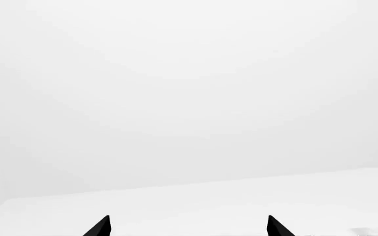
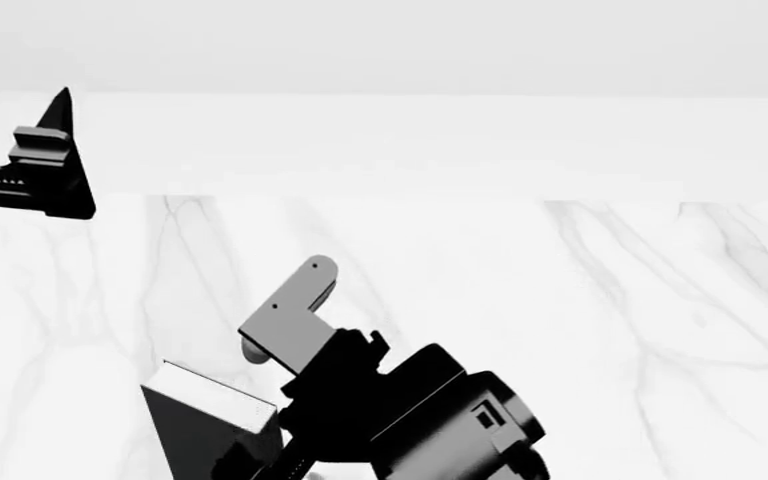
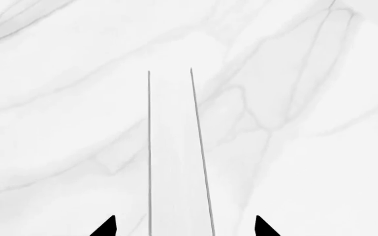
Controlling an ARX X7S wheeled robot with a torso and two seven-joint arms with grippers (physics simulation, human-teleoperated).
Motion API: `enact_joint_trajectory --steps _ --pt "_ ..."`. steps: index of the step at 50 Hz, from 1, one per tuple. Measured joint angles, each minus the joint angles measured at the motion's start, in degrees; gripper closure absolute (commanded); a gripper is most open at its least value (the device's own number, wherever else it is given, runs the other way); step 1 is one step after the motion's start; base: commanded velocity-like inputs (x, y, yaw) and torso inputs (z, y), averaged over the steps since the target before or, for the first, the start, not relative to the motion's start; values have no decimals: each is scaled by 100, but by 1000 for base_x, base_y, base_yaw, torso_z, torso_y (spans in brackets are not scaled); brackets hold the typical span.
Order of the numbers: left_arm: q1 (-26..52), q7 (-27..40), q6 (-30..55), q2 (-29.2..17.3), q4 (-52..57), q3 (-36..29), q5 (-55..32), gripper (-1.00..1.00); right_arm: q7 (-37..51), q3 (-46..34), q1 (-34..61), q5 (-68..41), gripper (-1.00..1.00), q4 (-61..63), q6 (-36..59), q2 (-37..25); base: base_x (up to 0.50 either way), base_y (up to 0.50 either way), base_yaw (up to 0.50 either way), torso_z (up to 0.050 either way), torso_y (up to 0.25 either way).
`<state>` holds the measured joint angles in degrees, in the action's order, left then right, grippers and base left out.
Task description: Pick up the book on the left and place it on top of the shelf.
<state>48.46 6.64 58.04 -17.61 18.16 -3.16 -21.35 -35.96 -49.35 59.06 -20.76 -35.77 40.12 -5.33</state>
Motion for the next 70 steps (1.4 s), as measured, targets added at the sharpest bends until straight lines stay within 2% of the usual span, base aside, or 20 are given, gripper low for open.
enact_joint_trajectory --steps 17,18,45,70 --pt "-64 -42 -68 -24 50 36 -91 -100 -7 -76 -2 -2 -100 -286 -188 76 0 0 0 -4 -68" --pt "-68 -42 -72 -25 52 37 -94 -100 -4 -79 -3 -5 100 -287 -194 76 0 0 0 0 0" --pt "-135 -19 -142 -66 59 36 -145 -100 189 -82 -49 -140 100 -188 -257 12 0 0 0 0 0" --pt "-118 12 -119 -99 113 40 -220 -100 688 537 510 -527 100 1067 495 -476 0 0 0 0 1"
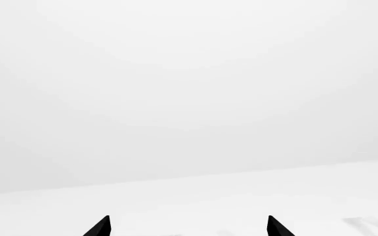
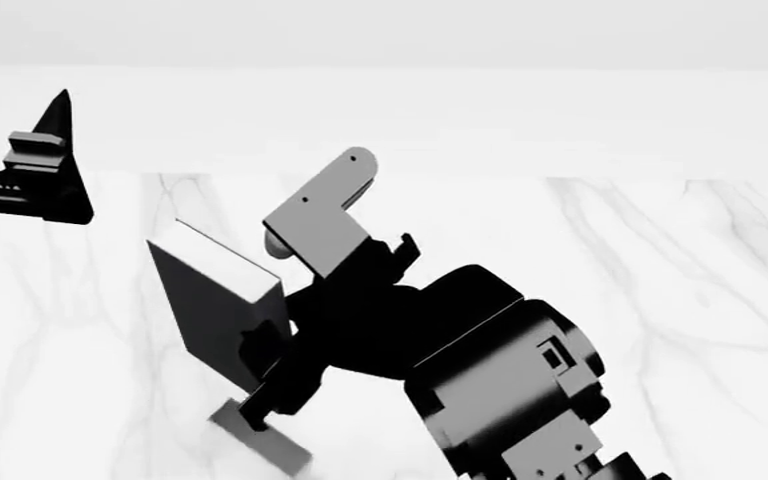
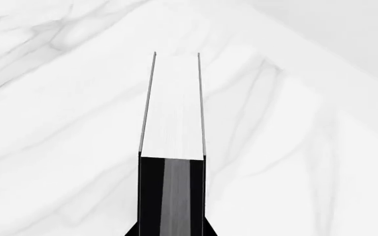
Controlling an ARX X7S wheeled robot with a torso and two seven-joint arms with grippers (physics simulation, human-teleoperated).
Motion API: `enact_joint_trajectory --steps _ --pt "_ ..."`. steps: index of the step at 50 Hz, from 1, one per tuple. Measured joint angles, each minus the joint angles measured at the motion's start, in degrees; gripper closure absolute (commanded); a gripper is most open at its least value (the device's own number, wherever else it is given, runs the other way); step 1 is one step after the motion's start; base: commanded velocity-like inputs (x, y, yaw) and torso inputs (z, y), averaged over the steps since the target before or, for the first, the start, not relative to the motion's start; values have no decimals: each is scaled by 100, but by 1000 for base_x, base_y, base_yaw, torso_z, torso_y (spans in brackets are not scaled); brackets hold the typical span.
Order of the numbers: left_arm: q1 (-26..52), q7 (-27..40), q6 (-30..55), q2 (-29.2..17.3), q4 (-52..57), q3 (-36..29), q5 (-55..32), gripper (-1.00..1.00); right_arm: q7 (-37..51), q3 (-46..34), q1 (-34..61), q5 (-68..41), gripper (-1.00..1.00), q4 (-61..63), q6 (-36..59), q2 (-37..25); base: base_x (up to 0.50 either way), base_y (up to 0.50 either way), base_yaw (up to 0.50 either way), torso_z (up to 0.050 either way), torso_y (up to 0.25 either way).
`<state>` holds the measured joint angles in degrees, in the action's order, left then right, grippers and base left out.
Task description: Pick up the book on the left and place it on top of the shelf.
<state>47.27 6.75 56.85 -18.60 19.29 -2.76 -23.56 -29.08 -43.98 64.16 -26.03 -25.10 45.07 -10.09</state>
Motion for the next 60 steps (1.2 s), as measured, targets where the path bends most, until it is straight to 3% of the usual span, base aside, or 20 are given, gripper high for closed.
enact_joint_trajectory --steps 8,23,41,49,60 --pt "-12 10 9 -19 33 21 -31 -100 479 -134 109 256 100 249 -58 -102 0 0 0 0 0" --pt "-37 30 -22 -35 35 27 -57 -100 2621 -1573 455 2922 100 752 -773 -696 0 0 0 0 2" --pt "-46 52 -40 -51 33 -3 -84 -100 3347 -2734 916 4449 100 488 -629 -943 0 0 0 0 1" --pt "-36 63 -34 -60 38 -17 -99 -100 3214 -3006 1261 4619 100 -376 -629 -863 0 0 0 0 3" --pt "-30 75 -31 -69 60 -11 -136 -100 3321 -3072 1880 4414 100 -3038 -1145 -271 0 0 0 0 2"
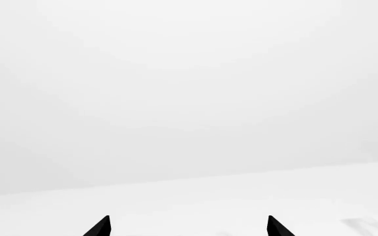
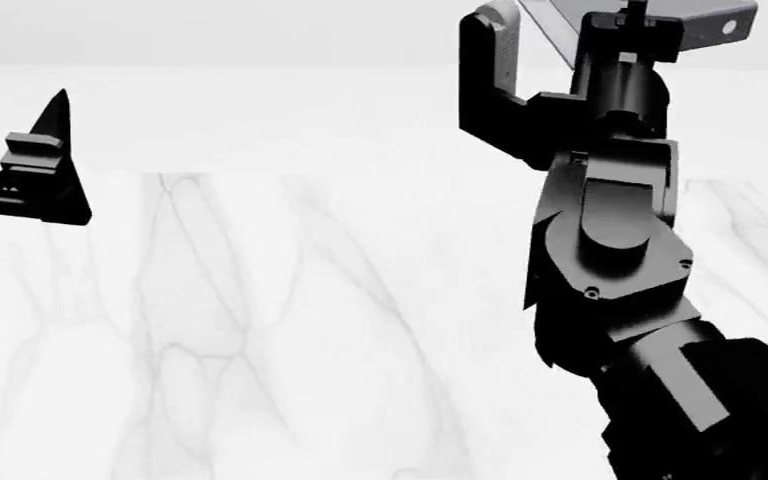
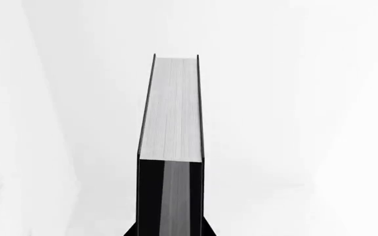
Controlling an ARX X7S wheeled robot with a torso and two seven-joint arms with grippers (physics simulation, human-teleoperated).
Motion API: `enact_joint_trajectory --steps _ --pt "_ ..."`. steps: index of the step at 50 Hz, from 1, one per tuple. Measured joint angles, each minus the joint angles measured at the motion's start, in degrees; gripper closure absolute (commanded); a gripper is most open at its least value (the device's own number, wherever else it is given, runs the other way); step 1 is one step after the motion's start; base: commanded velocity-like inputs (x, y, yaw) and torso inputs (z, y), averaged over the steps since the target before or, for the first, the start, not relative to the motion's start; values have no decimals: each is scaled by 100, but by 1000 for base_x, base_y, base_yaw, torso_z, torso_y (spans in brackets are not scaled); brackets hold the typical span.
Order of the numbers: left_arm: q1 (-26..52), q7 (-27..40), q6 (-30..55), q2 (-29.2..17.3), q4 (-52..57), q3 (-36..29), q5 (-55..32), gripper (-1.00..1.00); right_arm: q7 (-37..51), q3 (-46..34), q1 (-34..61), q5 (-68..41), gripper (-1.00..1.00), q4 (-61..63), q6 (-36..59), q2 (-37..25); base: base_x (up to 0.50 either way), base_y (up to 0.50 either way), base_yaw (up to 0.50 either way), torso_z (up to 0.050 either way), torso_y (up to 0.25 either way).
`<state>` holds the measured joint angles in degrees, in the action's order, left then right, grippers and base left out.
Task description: Pick up the book on the left and place it on top of the shelf.
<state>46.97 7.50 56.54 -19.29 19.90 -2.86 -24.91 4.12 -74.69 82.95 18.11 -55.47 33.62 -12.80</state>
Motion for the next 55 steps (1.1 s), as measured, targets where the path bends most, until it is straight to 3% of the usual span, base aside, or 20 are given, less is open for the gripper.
enact_joint_trajectory --steps 11,26,55 --pt "-12 11 -2 -25 29 29 -38 -100 138 -617 396 -747 100 -1325 483 65 0 0 0 0 1" --pt "-41 27 -16 -52 55 50 -78 -100 209 -1462 620 -1970 100 -1821 1659 -226 0 0 0 1 1" --pt "-76 68 -11 -98 104 66 -154 -100 428 -860 379 -2475 100 -1946 3399 -970 0 0 0 0 1"
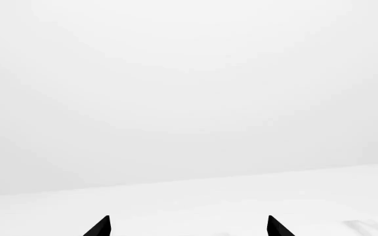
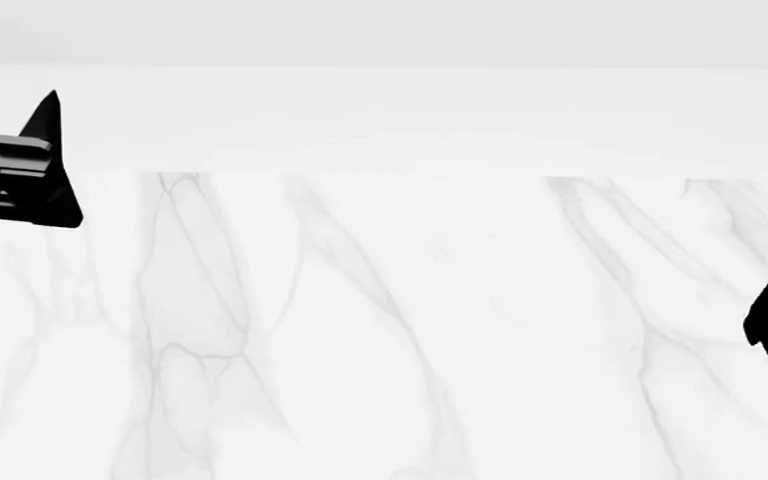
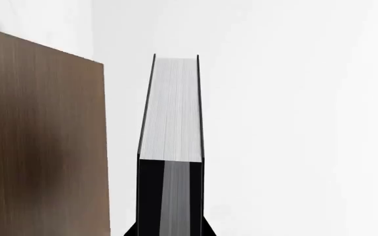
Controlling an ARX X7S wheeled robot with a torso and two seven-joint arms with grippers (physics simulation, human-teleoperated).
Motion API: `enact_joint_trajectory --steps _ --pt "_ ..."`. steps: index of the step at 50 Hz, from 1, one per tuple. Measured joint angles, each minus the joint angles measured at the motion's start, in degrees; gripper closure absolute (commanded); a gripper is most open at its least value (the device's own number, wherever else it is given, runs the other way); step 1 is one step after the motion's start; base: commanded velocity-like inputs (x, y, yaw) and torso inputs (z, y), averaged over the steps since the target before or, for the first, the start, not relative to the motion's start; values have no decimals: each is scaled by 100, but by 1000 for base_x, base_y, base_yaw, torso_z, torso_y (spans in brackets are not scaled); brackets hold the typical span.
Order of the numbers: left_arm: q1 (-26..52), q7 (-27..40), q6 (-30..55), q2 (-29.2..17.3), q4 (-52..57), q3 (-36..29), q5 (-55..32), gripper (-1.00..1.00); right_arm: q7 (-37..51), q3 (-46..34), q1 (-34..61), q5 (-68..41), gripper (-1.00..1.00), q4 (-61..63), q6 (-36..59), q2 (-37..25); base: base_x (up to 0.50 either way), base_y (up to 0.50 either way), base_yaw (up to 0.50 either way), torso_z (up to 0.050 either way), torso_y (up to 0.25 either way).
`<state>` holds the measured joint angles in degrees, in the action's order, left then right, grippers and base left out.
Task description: Pick up the book on the left and place it on top of the shelf.
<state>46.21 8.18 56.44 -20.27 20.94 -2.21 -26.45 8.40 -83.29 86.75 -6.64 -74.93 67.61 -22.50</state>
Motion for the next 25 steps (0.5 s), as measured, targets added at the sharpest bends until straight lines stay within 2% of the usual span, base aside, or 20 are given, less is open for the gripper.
enact_joint_trajectory --steps 14,25 --pt "-1 22 14 -24 22 13 -40 -100 126 158 -226 4 100 -7 477 -237 0 0 0 1 1" --pt "-26 39 17 -45 41 25 -67 -100 556 1060 -455 -35 100 -3 340 -245 0 0 0 0 1"
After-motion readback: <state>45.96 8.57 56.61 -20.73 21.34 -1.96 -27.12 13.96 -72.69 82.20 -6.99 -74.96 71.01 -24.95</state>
